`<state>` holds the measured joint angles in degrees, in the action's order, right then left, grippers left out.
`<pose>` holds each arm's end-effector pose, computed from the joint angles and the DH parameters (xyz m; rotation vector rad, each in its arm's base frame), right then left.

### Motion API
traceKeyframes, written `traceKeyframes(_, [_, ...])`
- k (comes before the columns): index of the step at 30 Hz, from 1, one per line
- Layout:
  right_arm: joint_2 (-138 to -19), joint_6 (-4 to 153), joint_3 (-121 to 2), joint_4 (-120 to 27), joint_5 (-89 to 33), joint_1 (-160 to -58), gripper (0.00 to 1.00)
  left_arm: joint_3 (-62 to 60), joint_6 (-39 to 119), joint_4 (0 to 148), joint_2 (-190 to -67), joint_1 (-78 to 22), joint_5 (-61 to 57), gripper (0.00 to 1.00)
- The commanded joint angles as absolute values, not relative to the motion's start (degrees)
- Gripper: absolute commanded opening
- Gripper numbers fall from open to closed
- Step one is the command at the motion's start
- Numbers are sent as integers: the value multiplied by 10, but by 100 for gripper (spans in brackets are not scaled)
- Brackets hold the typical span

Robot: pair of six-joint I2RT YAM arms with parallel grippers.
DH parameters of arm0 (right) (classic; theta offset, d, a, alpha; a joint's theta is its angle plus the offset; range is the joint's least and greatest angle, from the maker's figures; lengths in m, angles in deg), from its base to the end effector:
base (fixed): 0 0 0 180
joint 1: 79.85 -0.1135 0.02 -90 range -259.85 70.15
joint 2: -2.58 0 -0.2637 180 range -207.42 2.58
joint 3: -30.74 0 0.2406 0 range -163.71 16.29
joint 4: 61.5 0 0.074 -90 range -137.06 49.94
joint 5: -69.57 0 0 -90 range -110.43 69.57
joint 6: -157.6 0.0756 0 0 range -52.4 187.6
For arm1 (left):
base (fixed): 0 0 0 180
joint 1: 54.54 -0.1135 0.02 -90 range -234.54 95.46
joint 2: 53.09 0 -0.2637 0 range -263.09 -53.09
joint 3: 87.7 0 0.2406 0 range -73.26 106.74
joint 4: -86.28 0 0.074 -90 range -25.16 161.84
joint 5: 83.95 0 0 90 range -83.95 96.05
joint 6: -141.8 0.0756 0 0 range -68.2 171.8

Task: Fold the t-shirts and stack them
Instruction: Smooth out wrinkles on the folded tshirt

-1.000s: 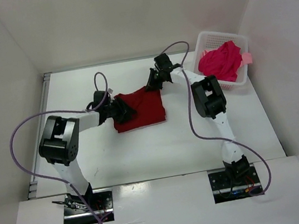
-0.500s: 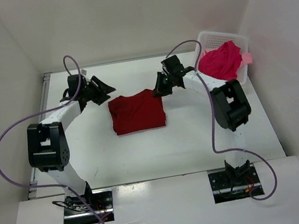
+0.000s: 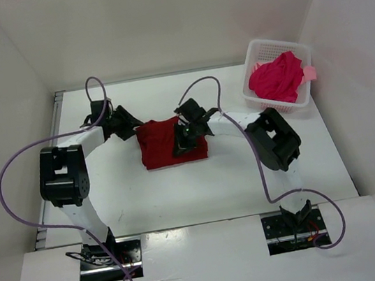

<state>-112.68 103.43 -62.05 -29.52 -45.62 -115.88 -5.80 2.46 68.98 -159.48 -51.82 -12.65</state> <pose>0.3350 0.2835 0.1442 -0.1993 2.7163 1.0025 0.4203 -0.0442 0.1697 -0.7855 2.2687 -0.8244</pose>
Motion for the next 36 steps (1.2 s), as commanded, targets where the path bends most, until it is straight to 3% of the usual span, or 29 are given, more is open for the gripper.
traceKeyframes(1, [-1172, 1036, -670, -313, -465, -1169, 18, -57, 53, 685, -1592, -527, -94, 58])
traceKeyframes(12, [-1235, 1043, -692, -314, -472, -1180, 18, -39, 59, 701, -1640, -527, -138, 48])
traceKeyframes(16, [-1230, 1042, -660, -325, -466, -1185, 18, -26, 46, 717, -1658, -527, -150, 28])
traceKeyframes(28, [-1206, 1008, -582, -305, -444, -1185, 17, 69, 30, 716, -1703, -527, -143, 8])
traceKeyframes(31, [-1194, 1008, -567, -312, -444, -1185, 17, 81, 30, 716, -1717, -527, -130, 8])
traceKeyframes(33, [-1189, 1008, -550, -312, -444, -1190, 17, 88, 37, 716, -1725, -527, -121, 15])
traceKeyframes(34, [-1189, 1008, -550, -312, -444, -1190, 17, 88, 37, 711, -1725, -535, -121, 33])
traceKeyframes(36, [-1177, 1003, -545, -312, -444, -1190, 17, 73, 37, 721, -1716, -544, -134, 53])
